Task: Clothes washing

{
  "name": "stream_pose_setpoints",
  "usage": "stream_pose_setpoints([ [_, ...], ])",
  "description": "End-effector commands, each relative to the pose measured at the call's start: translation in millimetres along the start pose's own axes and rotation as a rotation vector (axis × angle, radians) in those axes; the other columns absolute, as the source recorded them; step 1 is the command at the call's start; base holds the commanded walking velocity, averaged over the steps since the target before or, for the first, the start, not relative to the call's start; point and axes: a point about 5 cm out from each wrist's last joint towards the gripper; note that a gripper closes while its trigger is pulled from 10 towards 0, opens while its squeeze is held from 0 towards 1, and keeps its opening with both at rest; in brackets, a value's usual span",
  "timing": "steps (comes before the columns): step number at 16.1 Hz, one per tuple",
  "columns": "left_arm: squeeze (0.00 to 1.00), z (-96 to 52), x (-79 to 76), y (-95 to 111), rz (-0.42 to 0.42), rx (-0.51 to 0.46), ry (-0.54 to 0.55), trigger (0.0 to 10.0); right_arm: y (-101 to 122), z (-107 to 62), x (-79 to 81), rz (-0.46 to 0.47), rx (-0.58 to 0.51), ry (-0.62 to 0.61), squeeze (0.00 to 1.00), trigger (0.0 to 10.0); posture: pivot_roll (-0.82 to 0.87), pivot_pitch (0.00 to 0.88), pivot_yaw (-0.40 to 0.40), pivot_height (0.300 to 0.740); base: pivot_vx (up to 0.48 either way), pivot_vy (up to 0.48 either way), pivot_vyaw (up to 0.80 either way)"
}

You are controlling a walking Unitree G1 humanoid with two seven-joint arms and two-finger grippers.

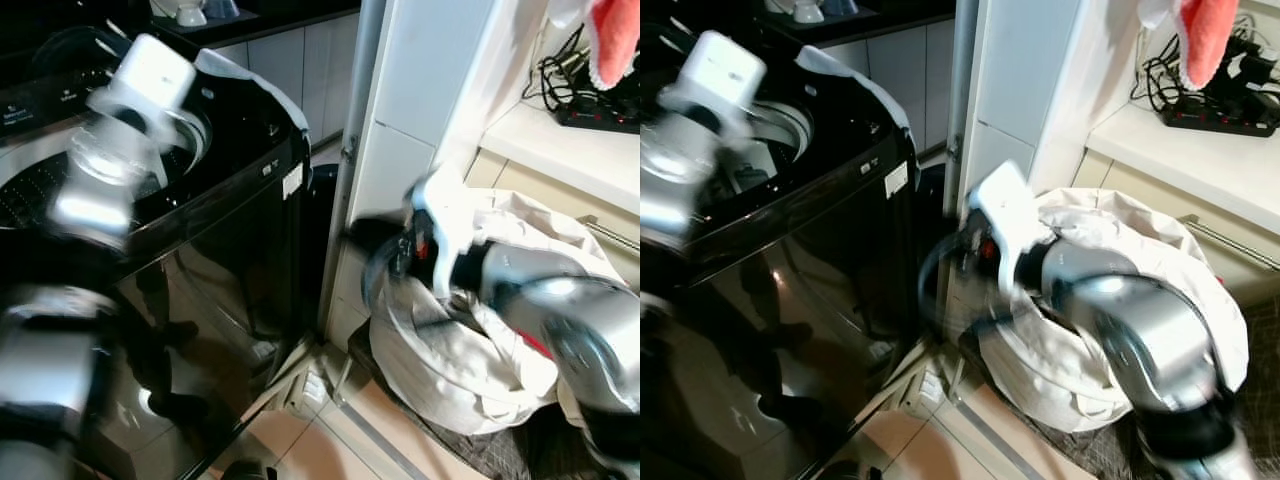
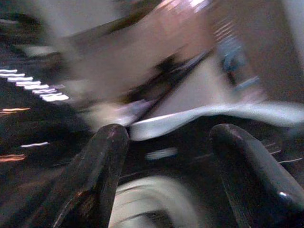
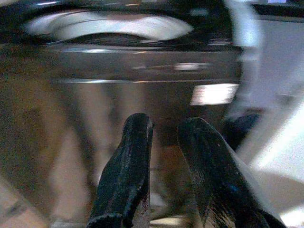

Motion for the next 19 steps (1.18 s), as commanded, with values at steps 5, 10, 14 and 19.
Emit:
stream_pose_setpoints([
  [5,0.00,-31.1,-79.9,35,-0.468,-0.266,-0.237,10.0,2,-26.7,-91.9,0.052,-0.018,-0.670,1.00,10.0,-0.02,0.000,-0.031,0.740,0.000,0.000,0.00],
  [10,0.00,-56.6,-125.6,51,-0.408,-0.260,-0.435,10.0,-16,-33.2,-142.0,0.381,-0.039,-0.849,1.00,10.0,-0.03,0.000,-0.032,0.740,0.000,0.000,0.00],
  [14,0.00,-82.8,-138.2,60,-0.430,-0.315,-0.684,10.0,-30,-29.5,-150.5,0.442,0.048,-0.871,1.00,10.0,-0.02,0.000,-0.039,0.740,0.000,0.000,0.00],
  [19,0.00,-92.6,-144.1,62,-0.440,-0.313,-0.765,10.0,-68,-28.2,-153.6,0.467,0.324,-0.916,0.00,10.0,-0.02,0.000,-0.038,0.740,0.000,0.000,0.00],
])
Point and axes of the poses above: a point about 5 cm out from each wrist's last joint towards the gripper, its own z axis pointing out of the wrist towards the gripper, its own y axis along the axis of the wrist's last joint, x = y × z, and after that the axes turned 10 degrees about z, right-handed
